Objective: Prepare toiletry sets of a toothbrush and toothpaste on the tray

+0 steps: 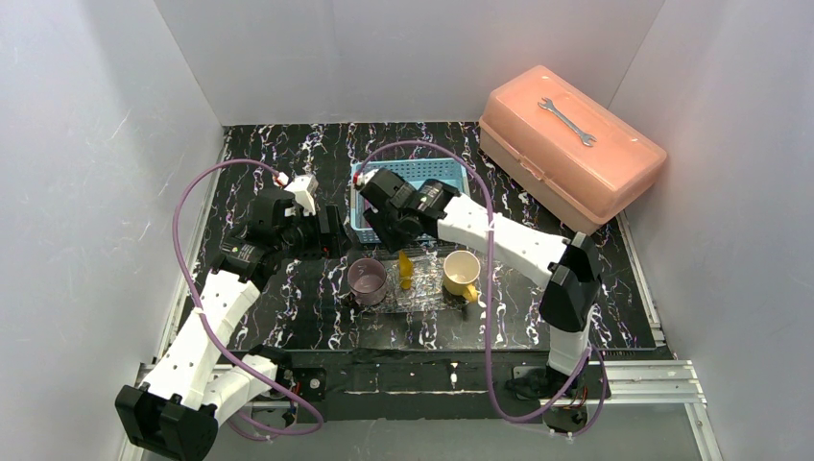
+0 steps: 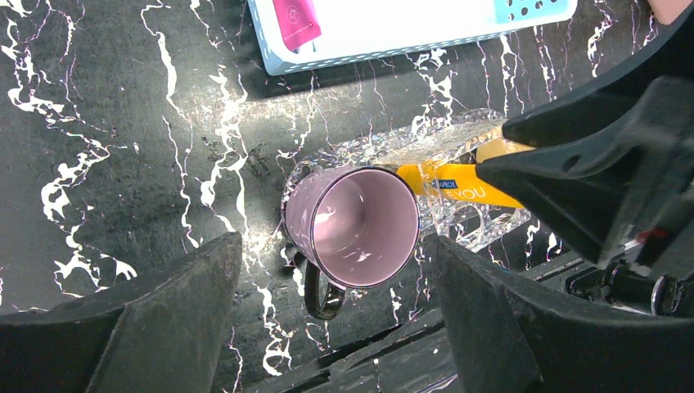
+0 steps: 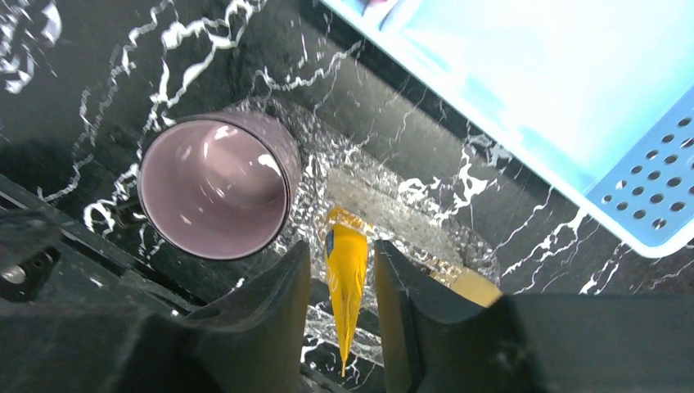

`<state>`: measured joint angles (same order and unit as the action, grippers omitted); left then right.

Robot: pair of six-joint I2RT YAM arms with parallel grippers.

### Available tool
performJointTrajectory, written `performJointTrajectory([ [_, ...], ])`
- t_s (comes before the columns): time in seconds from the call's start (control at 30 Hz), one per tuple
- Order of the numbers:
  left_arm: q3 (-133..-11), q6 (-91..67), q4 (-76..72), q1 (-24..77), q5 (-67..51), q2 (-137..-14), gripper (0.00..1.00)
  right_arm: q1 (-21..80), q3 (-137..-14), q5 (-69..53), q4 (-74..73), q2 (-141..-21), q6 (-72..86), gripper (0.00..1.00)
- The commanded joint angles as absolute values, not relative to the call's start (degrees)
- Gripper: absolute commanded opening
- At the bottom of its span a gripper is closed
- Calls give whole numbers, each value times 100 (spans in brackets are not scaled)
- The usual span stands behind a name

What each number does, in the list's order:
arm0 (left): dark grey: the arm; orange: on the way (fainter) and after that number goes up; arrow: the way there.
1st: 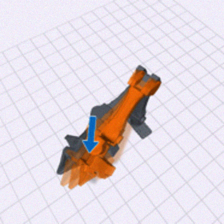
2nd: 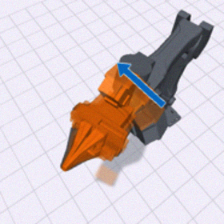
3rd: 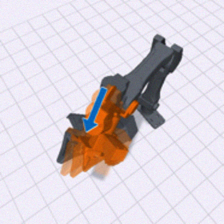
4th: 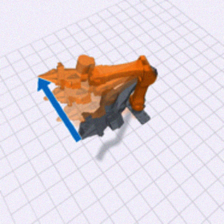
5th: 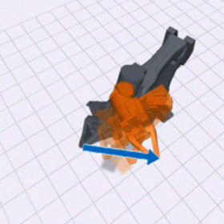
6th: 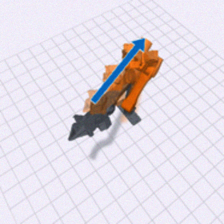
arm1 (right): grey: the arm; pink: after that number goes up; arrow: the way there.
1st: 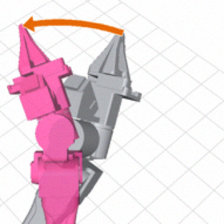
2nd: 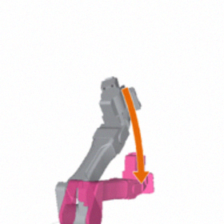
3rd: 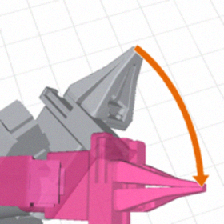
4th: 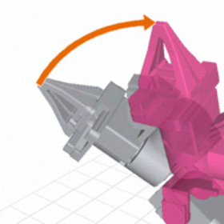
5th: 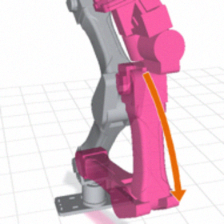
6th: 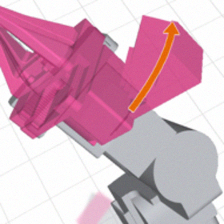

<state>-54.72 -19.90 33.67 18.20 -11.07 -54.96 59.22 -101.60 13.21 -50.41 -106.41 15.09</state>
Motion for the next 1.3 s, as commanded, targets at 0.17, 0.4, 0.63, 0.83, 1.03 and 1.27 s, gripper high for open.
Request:
performJointTrajectory([
  [0.17, -5407, -1903, 3423, 1843, -1011, -5432, 85, 5436, -11022, 1127, -4539, -10890, 1679, 49],
  [0.4, -5405, -1925, 3428, 1844, -994, -5462, 85, 5054, -11360, 969, -4162, -11301, 1866, 52],
  [0.63, -5414, -1925, 3428, 1845, -967, -5478, 85, 4672, -11683, 628, -3713, -11936, 2169, 52],
  [0.83, -5411, -1929, 3428, 1840, -958, -5500, 85, 4542, -12059, 578, -3578, -12533, 2314, 52],
  [1.03, -5411, -1938, 3428, 1841, -983, -5511, 85, 4456, -12252, 614, -3397, -12949, 2356, 53],
  [1.27, -5431, -1942, 3417, 1838, -1007, -5562, 85, 4403, -12333, 422, -3064, -13292, 2426, 54],
])
